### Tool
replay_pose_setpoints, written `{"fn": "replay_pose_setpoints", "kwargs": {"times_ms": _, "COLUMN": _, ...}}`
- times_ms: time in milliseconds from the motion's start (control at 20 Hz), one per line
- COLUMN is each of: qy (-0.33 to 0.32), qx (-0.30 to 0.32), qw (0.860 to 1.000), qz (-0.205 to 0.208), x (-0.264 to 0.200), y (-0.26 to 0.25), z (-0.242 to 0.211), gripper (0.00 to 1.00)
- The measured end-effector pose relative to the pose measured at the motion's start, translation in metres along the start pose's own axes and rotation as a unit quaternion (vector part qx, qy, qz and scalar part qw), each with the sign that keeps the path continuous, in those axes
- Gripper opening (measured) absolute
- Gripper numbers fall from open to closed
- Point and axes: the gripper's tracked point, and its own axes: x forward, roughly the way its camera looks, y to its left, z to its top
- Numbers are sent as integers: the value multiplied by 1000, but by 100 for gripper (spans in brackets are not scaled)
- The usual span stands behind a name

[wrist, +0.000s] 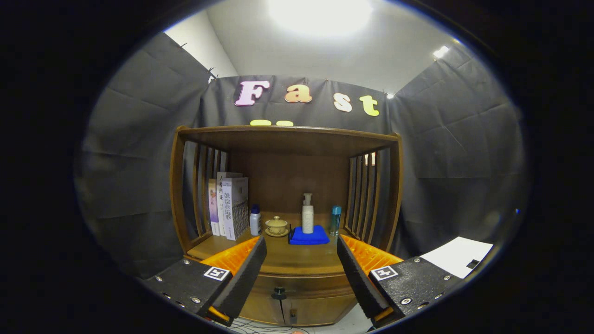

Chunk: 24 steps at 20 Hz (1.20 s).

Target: Pull open the drawer, take out the items inside it, and place them on the countertop above the cabinet.

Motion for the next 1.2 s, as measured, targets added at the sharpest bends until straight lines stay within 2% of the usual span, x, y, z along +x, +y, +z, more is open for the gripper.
{"fn": "replay_pose_setpoints", "kwargs": {"times_ms": 550, "qy": -1, "qx": 7, "qw": 1000, "qz": 0, "x": 1, "y": -1, "z": 0, "gripper": 95}}
{"fn": "replay_pose_setpoints", "kwargs": {"times_ms": 900, "qy": -9, "qx": 30, "qw": 999, "qz": 23, "x": 5, "y": 14, "z": -5, "gripper": 95}}
{"fn": "replay_pose_setpoints", "kwargs": {"times_ms": 1200, "qy": 21, "qx": -1, "qw": 999, "qz": 44, "x": 27, "y": 41, "z": -61, "gripper": 95}}
